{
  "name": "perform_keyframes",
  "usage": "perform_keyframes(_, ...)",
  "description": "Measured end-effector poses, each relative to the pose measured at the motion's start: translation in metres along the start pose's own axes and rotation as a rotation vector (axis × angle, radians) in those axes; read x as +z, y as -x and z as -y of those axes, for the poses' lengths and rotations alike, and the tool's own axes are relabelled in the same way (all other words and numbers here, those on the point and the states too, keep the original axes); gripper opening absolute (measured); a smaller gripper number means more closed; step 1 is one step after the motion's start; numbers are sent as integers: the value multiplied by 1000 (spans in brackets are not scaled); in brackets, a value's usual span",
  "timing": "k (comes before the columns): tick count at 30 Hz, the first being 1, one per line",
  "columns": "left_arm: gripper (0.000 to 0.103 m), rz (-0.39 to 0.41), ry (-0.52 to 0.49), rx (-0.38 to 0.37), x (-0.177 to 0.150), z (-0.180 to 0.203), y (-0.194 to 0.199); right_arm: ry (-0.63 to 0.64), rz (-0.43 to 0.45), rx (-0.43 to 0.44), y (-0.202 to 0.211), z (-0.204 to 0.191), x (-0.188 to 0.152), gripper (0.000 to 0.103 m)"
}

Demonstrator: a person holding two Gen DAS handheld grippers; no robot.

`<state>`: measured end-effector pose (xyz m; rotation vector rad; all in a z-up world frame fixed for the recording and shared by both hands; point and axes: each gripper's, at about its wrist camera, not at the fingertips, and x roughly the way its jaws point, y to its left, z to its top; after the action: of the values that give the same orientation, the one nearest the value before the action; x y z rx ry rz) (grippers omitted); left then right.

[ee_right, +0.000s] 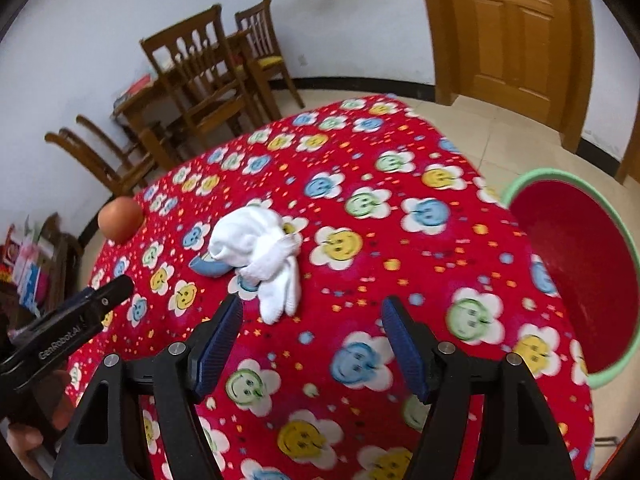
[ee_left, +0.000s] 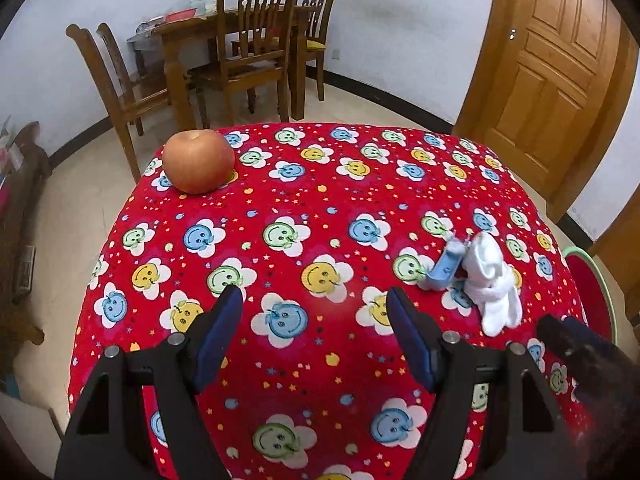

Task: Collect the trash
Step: 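Move both grippers back over the table toward the white cloth and blue toy, then grasp the white cloth with the right gripper while the left gripper grasps the blue toy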

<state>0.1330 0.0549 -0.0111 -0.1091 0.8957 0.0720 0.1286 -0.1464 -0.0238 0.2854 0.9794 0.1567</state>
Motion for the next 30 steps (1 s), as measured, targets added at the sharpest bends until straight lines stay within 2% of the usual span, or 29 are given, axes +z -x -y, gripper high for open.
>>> perform_keyframes(11, 74, -17, 21, -11, 1, -9, -13, 25, -36, -1, -45, -19, 13, 72)
perform_keyframes(13, 74, -19, 18, -14, 0, -8, -13, 46, -23, -11, -45, -21, 13, 56)
perform_keyframes(14, 74, -20, 10, -17, 0, -6, -13, 50, -23, 1, -45, -20, 13, 51)
perform_keyframes(16, 74, -18, -2, -24, 0, -4, -15, 37, -32, 30, -45, -18, 13, 36)
perform_keyframes(19, 74, -20, -19, -33, 0, 4, -16, 44, -24, 31, -41, -17, 10, 23)
perform_keyframes(22, 74, -23, -35, -51, 0, 13, -16, 27, -14, 43, -35, -11, 9, 17)
perform_keyframes(30, 74, -30, -97, -105, 4, 43, -23, -39, 38, 35, -6, 17, 5, 15)
